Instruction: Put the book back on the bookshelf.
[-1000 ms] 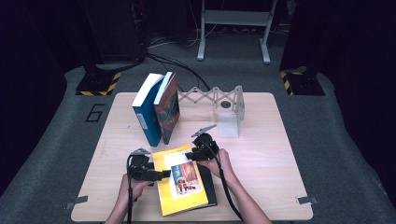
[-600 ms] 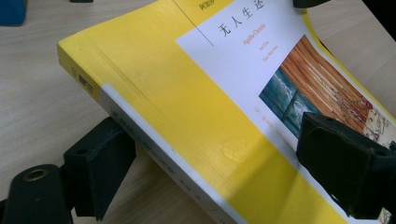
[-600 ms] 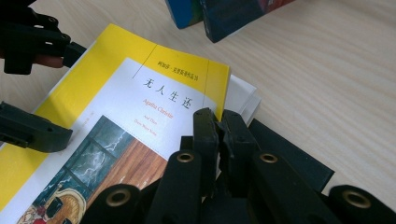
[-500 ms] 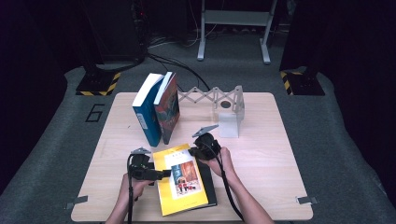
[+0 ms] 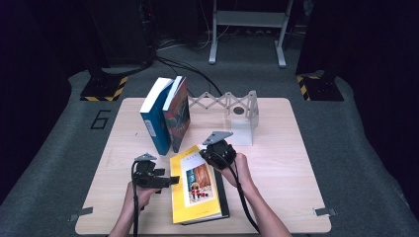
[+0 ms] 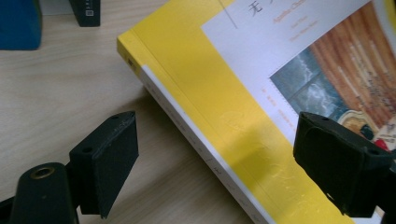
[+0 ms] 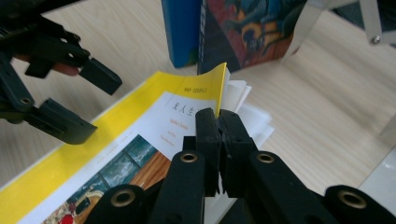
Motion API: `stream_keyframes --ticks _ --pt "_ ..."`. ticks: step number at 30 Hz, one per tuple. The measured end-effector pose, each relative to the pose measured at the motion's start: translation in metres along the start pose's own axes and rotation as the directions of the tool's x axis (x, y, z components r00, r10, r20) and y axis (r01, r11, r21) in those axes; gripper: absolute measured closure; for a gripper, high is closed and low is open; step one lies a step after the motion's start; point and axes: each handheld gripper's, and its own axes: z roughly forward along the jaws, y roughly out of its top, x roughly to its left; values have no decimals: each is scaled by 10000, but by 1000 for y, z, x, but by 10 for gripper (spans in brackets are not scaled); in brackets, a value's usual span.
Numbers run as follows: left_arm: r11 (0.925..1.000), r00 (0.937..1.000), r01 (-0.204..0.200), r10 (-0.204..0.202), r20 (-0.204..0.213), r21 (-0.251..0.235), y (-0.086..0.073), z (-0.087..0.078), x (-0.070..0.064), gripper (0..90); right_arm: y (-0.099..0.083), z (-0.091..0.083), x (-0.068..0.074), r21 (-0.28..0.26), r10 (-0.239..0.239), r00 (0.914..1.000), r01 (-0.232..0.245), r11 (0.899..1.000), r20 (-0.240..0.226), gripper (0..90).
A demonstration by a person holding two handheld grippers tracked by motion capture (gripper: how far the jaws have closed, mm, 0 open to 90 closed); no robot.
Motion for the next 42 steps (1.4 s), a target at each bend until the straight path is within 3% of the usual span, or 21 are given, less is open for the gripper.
stream_keyframes --ticks 4,6,8,15,17,19,25,29,32,35,38,40,42 --pt "9997 9998 -67 63 176 248 0 7 -2 143 -9 11 -10 703 269 9996 -268 9972 -2 898" --pt "9993 9997 -156 149 196 353 -1 9 -3 144 -16 15 -15 760 605 9982 -603 9953 -12 882" --pt "9994 9998 -144 139 165 310 -1 11 -4 144 -22 21 -20 1007 997 9949 -1005 9898 122 818" --pt "9996 9999 -109 106 131 249 -2 11 -4 144 -30 34 -37 1326 2009 9784 -1930 9722 -487 479" --pt "9995 9998 -144 141 110 297 -2 11 -5 144 -31 42 -40 1504 2104 9757 -1993 9683 -616 431" --pt "9991 9997 -233 234 -22 354 -3 11 -6 144 -31 49 -40 1700 2364 9695 -2229 9599 -639 356" --pt "9999 9974 -121 123 -706 29 -6 11 -11 115 -32 62 -42 2043 2571 9629 -2362 9500 -824 238" --pt "9993 9941 -283 258 -1054 -228 -7 3 -13 106 -29 65 -38 2152 2579 9625 -2351 9478 -842 274" --pt "9986 9896 -151 77 -1437 -507 -8 -5 -13 106 -27 67 -37 2132 2540 9642 -2332 9488 -757 311" --pt "9980 9806 -119 -6 -1961 -624 -11 -15 -8 106 -27 68 -39 2132 2737 9586 -2521 9439 -782 354" --pt "9989 9647 -128 3 -2634 -459 -15 -20 2 105 -26 69 -41 2146 2757 9577 -2531 9433 -825 342" --pt "9981 9560 123 -296 -2919 -608 -19 -19 10 103 -24 71 -42 2381 2895 9539 -2639 9347 -794 304" --pt "9989 9425 68 -221 -3335 -469 -23 -17 17 101 -23 73 -43 2379 2972 9504 -2689 9333 -916 323"
